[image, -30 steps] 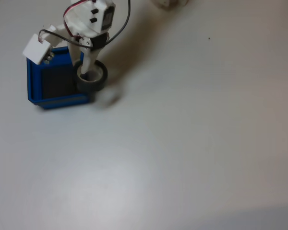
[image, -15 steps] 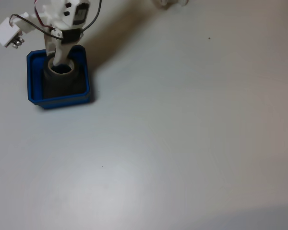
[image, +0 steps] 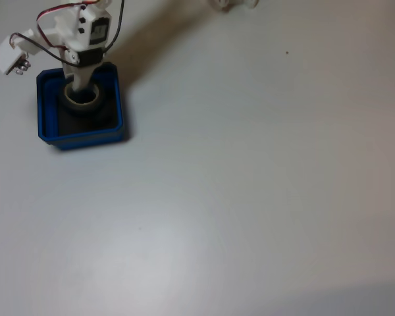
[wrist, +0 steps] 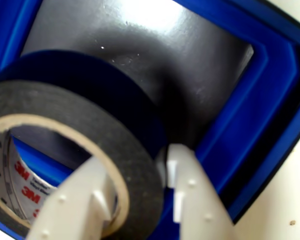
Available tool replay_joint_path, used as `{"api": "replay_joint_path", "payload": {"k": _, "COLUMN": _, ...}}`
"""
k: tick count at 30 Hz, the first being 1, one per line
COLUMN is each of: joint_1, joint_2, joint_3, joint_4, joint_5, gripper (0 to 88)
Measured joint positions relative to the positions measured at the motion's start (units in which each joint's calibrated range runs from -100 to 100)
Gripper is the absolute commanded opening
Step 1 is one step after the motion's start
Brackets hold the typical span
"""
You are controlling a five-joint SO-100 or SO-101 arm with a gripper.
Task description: Pick the black tape roll and drop it in the blue box
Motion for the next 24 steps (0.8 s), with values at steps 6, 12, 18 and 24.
{"api": "replay_joint_path", "payload": {"k": 6, "joint_1": 0.0, "joint_2": 1.27, "joint_3": 0.0, "joint_4": -0.66, "joint_5": 0.0, "gripper": 1.1}}
{"api": "replay_joint_path", "payload": {"k": 12, "joint_1": 0.0, "joint_2": 1.27, "joint_3": 0.0, "joint_4": -3.28, "joint_5": 0.0, "gripper": 1.1}}
{"api": "replay_joint_path", "payload": {"k": 18, "joint_1": 0.0, "joint_2": 3.22, "joint_3": -0.09, "joint_4": -3.45, "joint_5": 0.0, "gripper": 1.1}}
{"api": "replay_joint_path", "payload": {"k": 24, "joint_1": 0.0, "joint_2": 5.93, "joint_3": -0.09, "joint_4": -3.61, "joint_5": 0.0, "gripper": 1.1}}
